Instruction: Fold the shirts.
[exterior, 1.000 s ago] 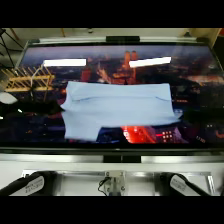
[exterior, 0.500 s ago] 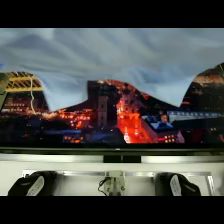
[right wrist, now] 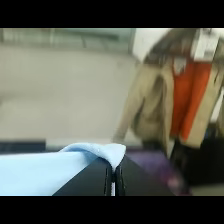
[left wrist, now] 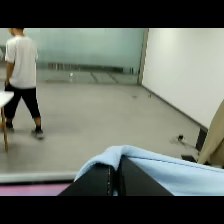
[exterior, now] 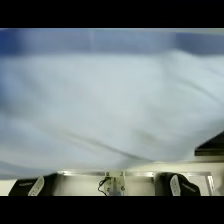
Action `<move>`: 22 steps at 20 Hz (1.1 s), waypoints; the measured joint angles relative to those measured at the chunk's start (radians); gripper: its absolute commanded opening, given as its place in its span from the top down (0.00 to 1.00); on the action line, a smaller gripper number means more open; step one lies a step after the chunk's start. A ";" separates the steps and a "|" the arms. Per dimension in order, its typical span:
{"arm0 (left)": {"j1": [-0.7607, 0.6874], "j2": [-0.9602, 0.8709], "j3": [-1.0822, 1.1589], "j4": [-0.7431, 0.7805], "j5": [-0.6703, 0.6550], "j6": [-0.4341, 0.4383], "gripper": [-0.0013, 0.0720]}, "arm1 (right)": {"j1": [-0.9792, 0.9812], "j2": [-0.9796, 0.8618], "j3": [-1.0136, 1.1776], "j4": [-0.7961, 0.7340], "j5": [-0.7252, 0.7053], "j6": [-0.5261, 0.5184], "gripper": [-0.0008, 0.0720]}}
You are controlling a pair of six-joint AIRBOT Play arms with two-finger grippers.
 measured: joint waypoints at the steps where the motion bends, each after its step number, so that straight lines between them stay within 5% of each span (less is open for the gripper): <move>1: 0.000 -0.005 -0.063 0.006 -0.024 -0.019 0.93 | 0.001 -0.032 -0.014 -0.007 0.059 0.002 0.89; 5: -0.003 -0.075 -0.370 -0.023 -0.058 -0.016 0.93 | 0.003 -0.195 -0.171 0.002 0.182 0.002 0.89; 9: -0.037 -0.260 -0.598 -0.041 0.055 0.040 0.93 | 0.098 -0.436 -0.319 -0.004 0.150 0.002 0.89; 16: -0.084 -0.713 -0.655 -0.093 0.428 0.082 0.93 | 0.312 -0.837 -0.373 -0.058 -0.304 0.124 0.89; 22: -0.098 -0.973 -0.538 -0.134 0.597 0.089 0.93 | 0.391 -1.013 -0.378 0.018 -0.651 0.172 0.89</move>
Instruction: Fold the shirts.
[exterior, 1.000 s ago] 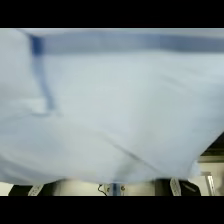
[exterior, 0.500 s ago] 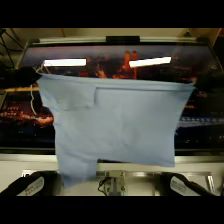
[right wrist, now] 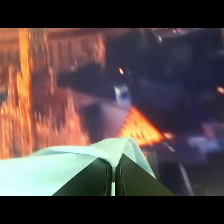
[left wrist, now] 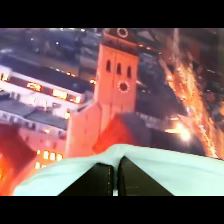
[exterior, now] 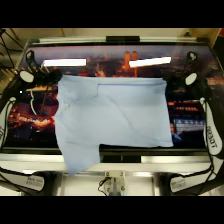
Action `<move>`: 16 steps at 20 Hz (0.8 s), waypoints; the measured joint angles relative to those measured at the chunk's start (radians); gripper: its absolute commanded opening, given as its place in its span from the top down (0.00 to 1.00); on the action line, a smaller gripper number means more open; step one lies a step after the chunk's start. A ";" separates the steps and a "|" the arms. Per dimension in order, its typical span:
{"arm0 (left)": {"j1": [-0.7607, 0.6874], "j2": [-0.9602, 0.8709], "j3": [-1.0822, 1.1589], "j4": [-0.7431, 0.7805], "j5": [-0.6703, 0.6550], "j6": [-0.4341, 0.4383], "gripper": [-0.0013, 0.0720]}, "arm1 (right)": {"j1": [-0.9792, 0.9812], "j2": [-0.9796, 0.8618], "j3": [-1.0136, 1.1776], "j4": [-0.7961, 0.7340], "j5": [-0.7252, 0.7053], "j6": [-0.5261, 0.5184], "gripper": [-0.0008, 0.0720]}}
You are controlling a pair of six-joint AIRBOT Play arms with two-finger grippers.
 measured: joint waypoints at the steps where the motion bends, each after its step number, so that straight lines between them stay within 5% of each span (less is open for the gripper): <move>1: 0.000 -0.018 0.011 -0.003 0.008 0.008 0.93 | 0.004 -0.012 0.000 0.013 -0.010 0.006 0.89; 4: 0.028 -0.039 0.047 -0.002 -0.078 0.075 0.93 | 0.006 -0.007 -0.001 0.030 0.060 0.008 0.89; 11: 0.109 -0.019 0.019 0.018 -0.617 0.167 0.93 | -0.027 0.053 -0.002 -0.092 0.507 0.001 0.89; 16: 0.117 0.028 -0.063 0.021 -0.737 0.184 0.93 | -0.032 0.053 -0.002 -0.142 0.665 0.013 0.89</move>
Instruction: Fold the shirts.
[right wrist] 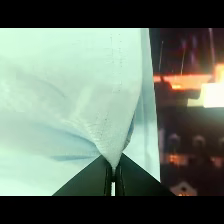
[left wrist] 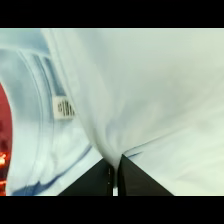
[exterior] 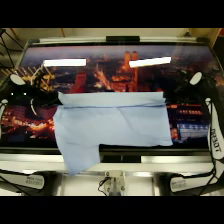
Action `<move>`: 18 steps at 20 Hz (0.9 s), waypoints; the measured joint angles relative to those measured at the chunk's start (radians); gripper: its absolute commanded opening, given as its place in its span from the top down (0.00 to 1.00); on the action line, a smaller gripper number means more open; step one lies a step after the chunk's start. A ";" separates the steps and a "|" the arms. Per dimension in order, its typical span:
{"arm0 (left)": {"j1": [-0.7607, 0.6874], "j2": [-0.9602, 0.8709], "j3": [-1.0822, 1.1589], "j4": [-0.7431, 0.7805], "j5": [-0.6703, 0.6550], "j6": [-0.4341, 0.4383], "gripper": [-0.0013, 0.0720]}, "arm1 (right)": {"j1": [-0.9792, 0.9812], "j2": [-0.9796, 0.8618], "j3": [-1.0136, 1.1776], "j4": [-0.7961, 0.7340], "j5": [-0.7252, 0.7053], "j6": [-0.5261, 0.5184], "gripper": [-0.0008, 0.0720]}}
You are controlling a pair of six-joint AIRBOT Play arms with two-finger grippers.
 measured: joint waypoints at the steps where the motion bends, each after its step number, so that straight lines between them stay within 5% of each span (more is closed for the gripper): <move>1: 0.000 0.008 -0.016 0.000 -0.014 0.002 0.93 | 0.000 -0.001 0.000 -0.005 0.010 0.003 0.89; 11: 0.030 0.021 -0.119 0.021 0.011 0.003 0.93 | -0.001 -0.044 0.000 -0.047 0.087 0.039 0.84; 12: 0.031 0.019 -0.120 0.021 0.014 0.002 0.87 | -0.001 -0.045 0.000 -0.054 0.093 0.046 0.59; 13: 0.031 0.017 -0.121 0.021 0.015 0.003 0.65 | -0.002 -0.045 0.000 -0.058 0.098 0.049 0.32; 14: 0.029 0.017 -0.122 0.016 0.016 0.003 0.39 | -0.002 -0.046 0.002 -0.060 0.101 0.052 0.29; 15: 0.029 0.016 -0.122 0.001 0.014 0.002 0.33 | -0.002 -0.046 0.007 -0.058 0.108 0.053 0.29; 18: 0.039 0.031 -0.114 -0.026 -0.031 -0.009 0.36 | -0.002 -0.020 0.029 -0.076 0.209 0.033 0.29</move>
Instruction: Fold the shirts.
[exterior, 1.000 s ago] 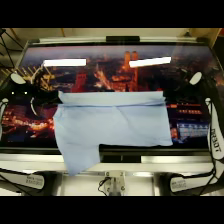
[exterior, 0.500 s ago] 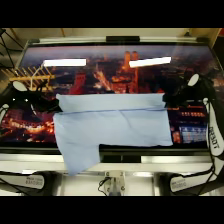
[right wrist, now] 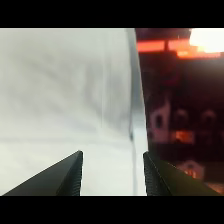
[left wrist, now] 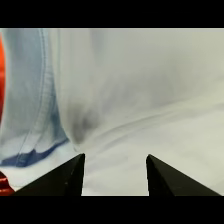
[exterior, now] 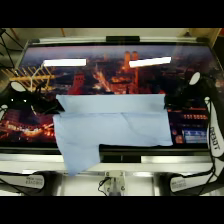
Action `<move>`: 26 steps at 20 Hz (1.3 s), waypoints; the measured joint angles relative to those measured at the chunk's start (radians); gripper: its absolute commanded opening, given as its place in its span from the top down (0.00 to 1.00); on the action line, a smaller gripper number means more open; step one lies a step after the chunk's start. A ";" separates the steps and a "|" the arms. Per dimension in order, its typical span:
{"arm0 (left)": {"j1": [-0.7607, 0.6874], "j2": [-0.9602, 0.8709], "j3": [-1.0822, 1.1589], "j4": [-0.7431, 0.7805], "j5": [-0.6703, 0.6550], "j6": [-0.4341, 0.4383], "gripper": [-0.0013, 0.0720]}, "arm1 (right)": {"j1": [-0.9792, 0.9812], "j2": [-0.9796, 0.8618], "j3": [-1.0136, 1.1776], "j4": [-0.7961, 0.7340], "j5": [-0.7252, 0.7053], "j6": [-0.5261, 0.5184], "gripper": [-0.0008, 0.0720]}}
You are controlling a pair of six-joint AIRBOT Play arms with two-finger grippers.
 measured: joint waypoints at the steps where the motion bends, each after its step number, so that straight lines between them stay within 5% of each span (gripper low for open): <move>1: 0.008 0.012 -0.001 -0.001 -0.023 -0.004 0.36 | -0.002 0.015 0.003 -0.023 0.044 -0.009 0.29; 7: 0.097 0.224 -0.251 -0.011 -0.092 0.032 0.36 | -0.096 0.217 -0.202 -0.087 0.189 -0.059 0.28; 13: 0.208 0.439 -0.591 -0.014 -0.055 0.102 0.36 | -0.204 0.403 -0.550 -0.035 0.119 -0.113 0.28; 26: 0.235 0.500 -0.786 0.004 -0.031 0.126 0.41 | -0.225 0.505 -0.724 0.057 0.031 -0.150 0.28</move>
